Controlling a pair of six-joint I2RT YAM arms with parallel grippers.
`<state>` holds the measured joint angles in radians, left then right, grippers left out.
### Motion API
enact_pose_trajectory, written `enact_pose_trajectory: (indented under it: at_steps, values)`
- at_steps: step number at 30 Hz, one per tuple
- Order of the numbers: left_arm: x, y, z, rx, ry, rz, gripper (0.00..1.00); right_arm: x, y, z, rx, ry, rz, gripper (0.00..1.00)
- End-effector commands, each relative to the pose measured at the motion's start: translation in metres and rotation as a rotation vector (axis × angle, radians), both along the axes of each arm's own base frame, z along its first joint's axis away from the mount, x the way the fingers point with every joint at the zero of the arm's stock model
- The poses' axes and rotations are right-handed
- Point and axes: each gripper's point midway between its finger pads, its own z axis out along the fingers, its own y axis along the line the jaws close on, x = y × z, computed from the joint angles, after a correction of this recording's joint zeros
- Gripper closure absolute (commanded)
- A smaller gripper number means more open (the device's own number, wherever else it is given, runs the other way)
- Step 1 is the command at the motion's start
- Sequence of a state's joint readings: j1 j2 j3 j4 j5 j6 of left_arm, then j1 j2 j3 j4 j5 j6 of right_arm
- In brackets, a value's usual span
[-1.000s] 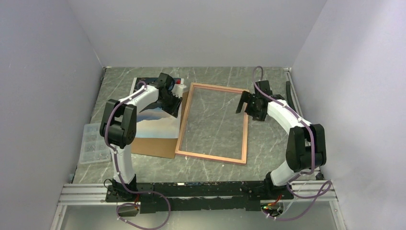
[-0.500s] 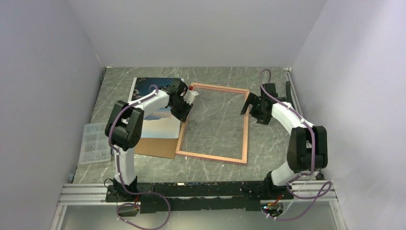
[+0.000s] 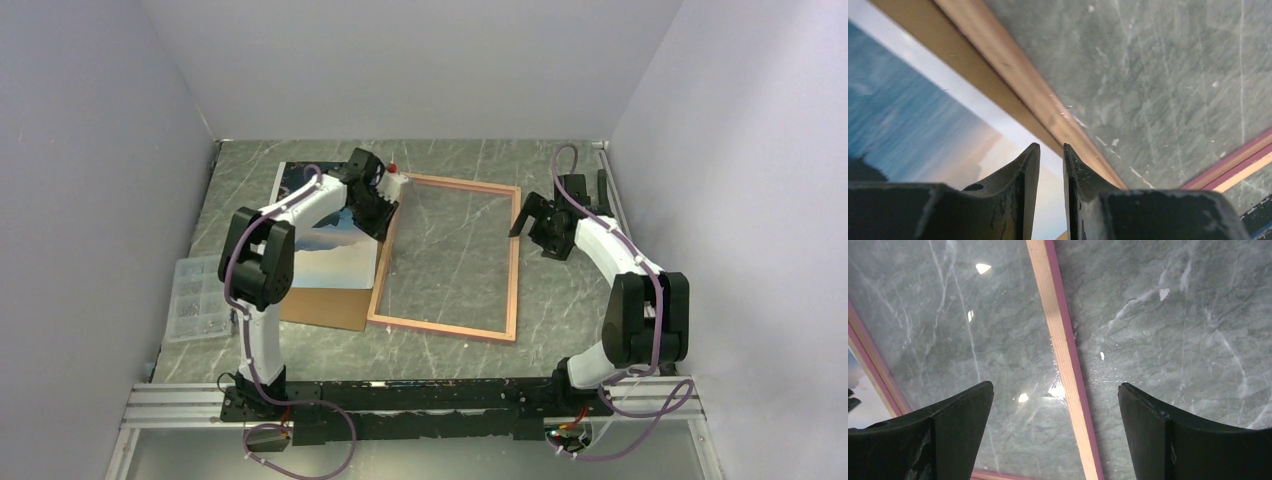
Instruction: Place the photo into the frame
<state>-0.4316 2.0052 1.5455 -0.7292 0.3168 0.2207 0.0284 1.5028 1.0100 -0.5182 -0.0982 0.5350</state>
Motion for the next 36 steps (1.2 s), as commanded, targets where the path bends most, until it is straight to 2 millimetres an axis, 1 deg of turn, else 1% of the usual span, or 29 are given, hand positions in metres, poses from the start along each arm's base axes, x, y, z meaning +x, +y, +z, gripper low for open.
enact_pose_trajectory:
  at_steps: [1,3,6,10,14,20,25,30,32,34,35,36]
  values:
    - [0.024,0.014,0.043,-0.041,-0.11,0.023,0.71,0.007,0.003,0.019,0.023,-0.069,-0.008,0.0]
    - [0.026,0.02,0.03,-0.003,-0.114,0.027,0.71,0.007,0.004,0.021,0.03,-0.075,-0.012,0.0]
    - [0.025,0.022,0.009,0.045,-0.109,0.028,0.71,0.006,0.005,0.024,0.039,-0.079,-0.013,0.01]
    - [0.02,0.017,-0.013,0.082,-0.098,0.014,0.72,0.005,0.006,0.028,0.044,-0.083,-0.011,0.01]
    - [0.017,0.007,-0.024,0.105,-0.103,-0.009,0.72,0.006,0.006,0.033,0.048,-0.089,-0.014,0.01]
    - [0.012,-0.015,-0.029,0.092,-0.091,-0.036,0.72,0.006,0.001,0.038,0.061,-0.099,-0.031,0.01]
    - [0.008,-0.034,-0.026,0.06,-0.083,-0.056,0.72,0.003,-0.001,0.04,0.053,-0.104,-0.039,0.01]
    - [0.006,-0.05,-0.011,0.0,-0.064,-0.06,0.71,0.004,-0.004,0.049,0.047,-0.125,-0.057,0.01]
    - [0.009,-0.05,-0.001,-0.011,-0.067,-0.051,0.7,0.007,-0.004,0.055,0.044,-0.142,-0.066,0.01]
    - [0.016,-0.042,0.014,-0.032,-0.076,-0.024,0.69,0.011,0.007,0.062,0.029,-0.158,-0.048,0.01]
    - [0.021,-0.034,0.024,-0.049,-0.075,0.001,0.68,0.013,0.016,0.065,0.022,-0.163,-0.039,0.01]
    - [0.028,-0.024,0.038,-0.071,-0.08,0.03,0.67,0.015,0.032,0.069,0.018,-0.169,-0.007,0.01]
